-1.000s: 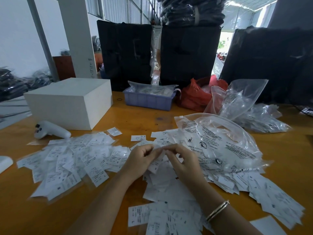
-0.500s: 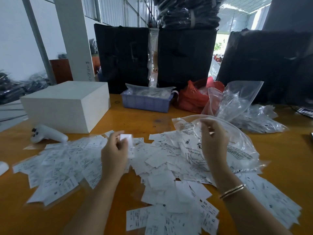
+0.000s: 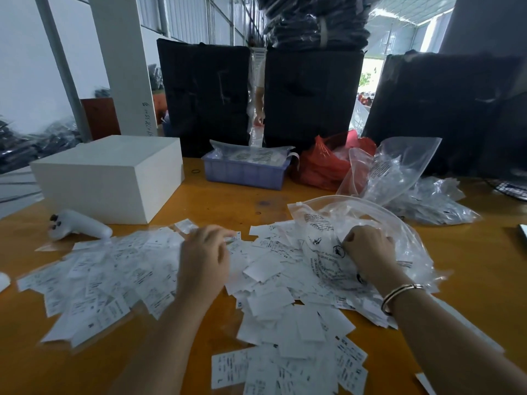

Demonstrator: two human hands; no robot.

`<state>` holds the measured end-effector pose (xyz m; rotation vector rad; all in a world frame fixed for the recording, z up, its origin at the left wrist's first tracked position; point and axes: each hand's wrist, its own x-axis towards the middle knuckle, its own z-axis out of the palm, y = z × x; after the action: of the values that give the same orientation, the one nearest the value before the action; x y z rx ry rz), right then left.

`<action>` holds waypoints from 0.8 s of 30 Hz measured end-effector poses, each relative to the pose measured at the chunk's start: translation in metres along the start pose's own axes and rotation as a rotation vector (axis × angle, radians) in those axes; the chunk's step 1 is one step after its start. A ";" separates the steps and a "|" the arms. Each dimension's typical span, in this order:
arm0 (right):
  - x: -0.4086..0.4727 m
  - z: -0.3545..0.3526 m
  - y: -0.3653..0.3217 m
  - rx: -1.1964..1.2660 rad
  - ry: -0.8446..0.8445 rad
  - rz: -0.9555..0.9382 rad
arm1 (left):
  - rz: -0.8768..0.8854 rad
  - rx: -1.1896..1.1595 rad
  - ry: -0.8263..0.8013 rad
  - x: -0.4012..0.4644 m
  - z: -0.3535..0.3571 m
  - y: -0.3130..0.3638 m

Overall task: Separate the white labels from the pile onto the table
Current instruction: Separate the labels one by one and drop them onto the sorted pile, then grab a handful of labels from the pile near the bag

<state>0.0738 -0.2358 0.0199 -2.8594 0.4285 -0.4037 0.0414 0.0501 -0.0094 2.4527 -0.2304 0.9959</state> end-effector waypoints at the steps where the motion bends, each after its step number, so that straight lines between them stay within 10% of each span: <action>1: -0.001 0.000 0.001 0.026 0.036 0.004 | 0.094 -0.064 -0.088 -0.002 0.001 0.006; 6: -0.017 -0.014 -0.014 0.644 0.339 -0.151 | 0.218 -0.274 -0.406 -0.011 0.012 0.025; 17: -0.078 0.009 -0.089 1.273 -0.243 -0.355 | -0.253 -0.761 -0.400 -0.007 0.007 0.024; 24: -0.083 0.041 -0.083 0.241 -0.182 -0.572 | -0.593 -0.982 -0.122 -0.001 0.006 0.011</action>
<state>0.0306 -0.1253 -0.0171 -2.7001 -0.4523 -0.2566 0.0405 0.0372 -0.0097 1.5159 -0.0049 0.3252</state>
